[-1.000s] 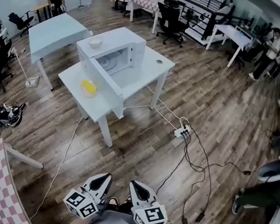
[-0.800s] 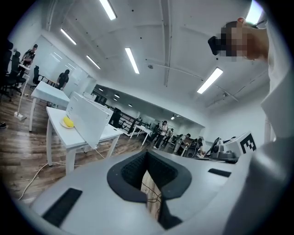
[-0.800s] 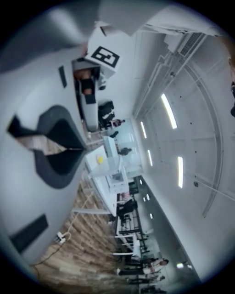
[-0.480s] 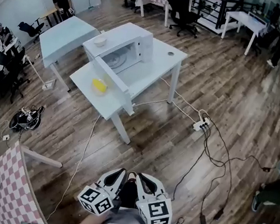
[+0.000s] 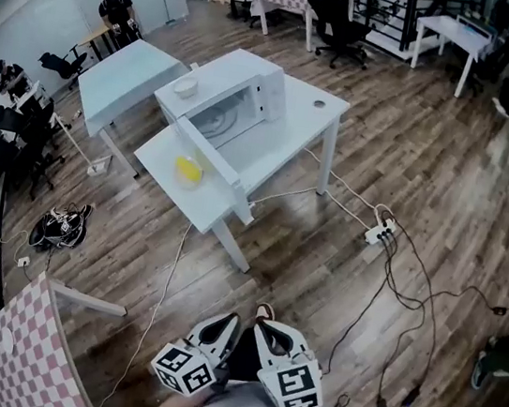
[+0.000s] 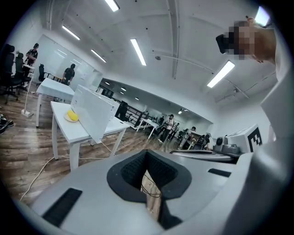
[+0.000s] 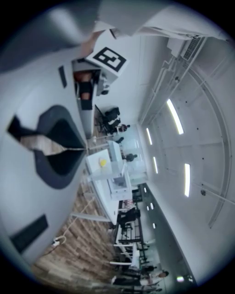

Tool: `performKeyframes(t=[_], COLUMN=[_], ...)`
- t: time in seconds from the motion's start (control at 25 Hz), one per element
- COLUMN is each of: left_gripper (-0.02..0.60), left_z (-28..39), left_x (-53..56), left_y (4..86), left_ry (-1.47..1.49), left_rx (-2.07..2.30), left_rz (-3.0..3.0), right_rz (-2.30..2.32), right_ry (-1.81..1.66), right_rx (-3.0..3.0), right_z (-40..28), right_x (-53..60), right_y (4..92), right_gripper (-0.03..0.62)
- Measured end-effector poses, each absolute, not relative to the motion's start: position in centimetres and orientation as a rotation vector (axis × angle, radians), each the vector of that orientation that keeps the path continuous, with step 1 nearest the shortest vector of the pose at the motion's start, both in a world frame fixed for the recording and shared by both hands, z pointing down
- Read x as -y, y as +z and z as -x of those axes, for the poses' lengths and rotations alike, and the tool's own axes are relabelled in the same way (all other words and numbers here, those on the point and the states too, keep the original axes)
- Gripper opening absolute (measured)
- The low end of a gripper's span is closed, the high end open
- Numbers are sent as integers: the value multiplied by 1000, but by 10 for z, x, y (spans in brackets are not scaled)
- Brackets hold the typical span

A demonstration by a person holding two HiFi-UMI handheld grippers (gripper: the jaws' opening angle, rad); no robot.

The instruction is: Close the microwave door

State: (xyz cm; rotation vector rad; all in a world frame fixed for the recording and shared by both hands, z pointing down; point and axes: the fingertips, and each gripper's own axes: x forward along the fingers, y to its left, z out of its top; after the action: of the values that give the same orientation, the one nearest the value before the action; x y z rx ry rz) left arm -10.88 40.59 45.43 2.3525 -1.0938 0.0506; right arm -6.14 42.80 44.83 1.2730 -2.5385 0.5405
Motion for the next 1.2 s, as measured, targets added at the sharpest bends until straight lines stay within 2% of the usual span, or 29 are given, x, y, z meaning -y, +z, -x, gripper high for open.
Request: performKeyframes(t=[1.2], left_gripper=[14], left_z=[145], left_x=[-203], left_y=[441], left_ry=[-89], left_rx=[1165], left_rz=[-2297], right_rz=[-1150], right_ry=[502], right_rx=[2547], right_z=[87], right_x=[-224], right_y=[442], right_gripper=[25])
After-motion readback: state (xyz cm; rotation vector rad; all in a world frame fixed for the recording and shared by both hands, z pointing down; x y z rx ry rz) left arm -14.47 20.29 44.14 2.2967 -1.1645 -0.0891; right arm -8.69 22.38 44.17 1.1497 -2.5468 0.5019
